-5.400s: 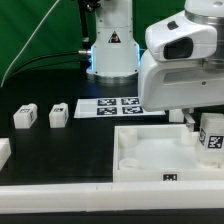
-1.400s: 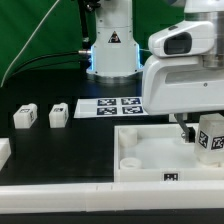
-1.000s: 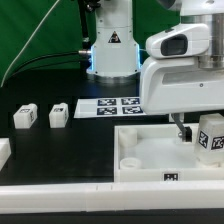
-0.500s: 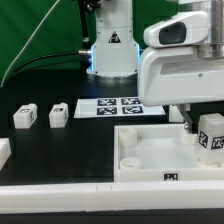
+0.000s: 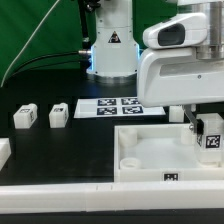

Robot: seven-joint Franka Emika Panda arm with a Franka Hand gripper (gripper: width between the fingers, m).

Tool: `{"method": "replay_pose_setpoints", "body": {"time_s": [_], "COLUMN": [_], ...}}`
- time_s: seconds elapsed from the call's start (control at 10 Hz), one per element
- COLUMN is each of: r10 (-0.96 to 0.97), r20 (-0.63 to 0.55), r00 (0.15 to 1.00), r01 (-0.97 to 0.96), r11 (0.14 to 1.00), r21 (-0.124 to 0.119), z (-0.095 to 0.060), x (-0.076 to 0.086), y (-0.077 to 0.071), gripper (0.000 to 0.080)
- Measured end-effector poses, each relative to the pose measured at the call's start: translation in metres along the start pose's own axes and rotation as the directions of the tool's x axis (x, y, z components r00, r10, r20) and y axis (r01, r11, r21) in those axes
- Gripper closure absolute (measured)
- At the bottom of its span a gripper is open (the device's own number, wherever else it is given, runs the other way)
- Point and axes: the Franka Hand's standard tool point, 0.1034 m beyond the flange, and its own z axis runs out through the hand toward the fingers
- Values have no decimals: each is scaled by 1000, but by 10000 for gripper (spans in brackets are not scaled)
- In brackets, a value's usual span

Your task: Assemble one leg

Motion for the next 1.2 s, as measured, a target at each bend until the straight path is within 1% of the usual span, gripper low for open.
{"method": "replay_pose_setpoints", "body": {"time_s": [0.2, 0.4, 0.5, 0.6, 0.7, 0.8, 0.9, 1.0, 1.1, 1.2], "r10": [64, 231, 396, 499, 571, 699, 776, 830, 902, 939], "r20": [0, -1, -7, -11, -10, -4, 0, 4, 17, 28], "r00": [998, 973, 918, 866, 821, 715, 631, 558, 431, 342], "r01": [-64, -231, -396, -499, -571, -699, -775, -830, -902, -939], "r11": [998, 973, 918, 866, 821, 715, 631, 558, 431, 341], "r21": [1, 1, 15, 24, 25, 29, 31, 31, 33, 34], "z": [0, 1, 1, 1, 1, 0, 0, 0, 0, 1], "x": [0, 0, 1, 1, 1, 1, 1, 1, 1, 1], "y": [1, 4, 8, 9, 9, 10, 10, 10, 10, 10], "gripper": [505, 505, 505, 505, 505, 505, 505, 505, 505, 505]}}
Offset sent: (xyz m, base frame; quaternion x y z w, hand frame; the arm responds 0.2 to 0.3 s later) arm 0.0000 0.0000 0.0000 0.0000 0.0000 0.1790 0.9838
